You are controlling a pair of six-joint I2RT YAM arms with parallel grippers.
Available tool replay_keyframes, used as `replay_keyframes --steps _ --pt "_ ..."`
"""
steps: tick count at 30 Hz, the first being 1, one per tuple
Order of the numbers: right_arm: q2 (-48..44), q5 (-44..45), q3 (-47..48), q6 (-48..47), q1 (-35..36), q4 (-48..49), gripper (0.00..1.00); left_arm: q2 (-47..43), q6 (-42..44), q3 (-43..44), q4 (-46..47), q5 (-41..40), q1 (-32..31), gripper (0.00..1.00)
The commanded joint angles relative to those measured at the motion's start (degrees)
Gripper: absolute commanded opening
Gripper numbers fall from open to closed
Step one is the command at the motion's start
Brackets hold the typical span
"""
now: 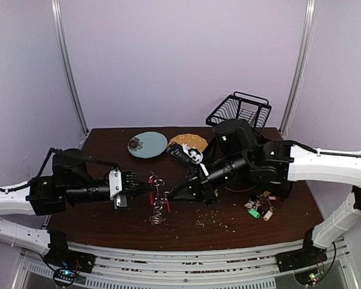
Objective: Put the keys on the keyring
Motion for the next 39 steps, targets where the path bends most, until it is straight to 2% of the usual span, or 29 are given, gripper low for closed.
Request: replay_keyframes --steps 1,7,14,27,39 --pt "0.90 -2.24 1.58 0.66 0.61 1.12 0.00 -0.63 3.41 -1.34 3.98 -3.22 -1.74 0.00" --pt "1.95 2.23 3.35 1.20 0.65 1.99 0.00 -1.66 4.83 -2.31 4.75 -3.21 -2.13 0.00" --pt "3.87 3.17 4.56 1.21 0.49 0.03 0.00 -2.24 5.64 -2.91 4.97 -2.17 -2.39 0.00" --pt "4.96 -4.13 3.39 4.42 -1.42 4.51 0.00 -3.23 8.03 -3.75 5.04 -1.21 -3.06 0.00" --pt "6.17 -3.05 3.76 4.97 -1.76 3.84 0.00 -4.18 8.16 -4.14 5.07 -0.37 -3.14 0.00"
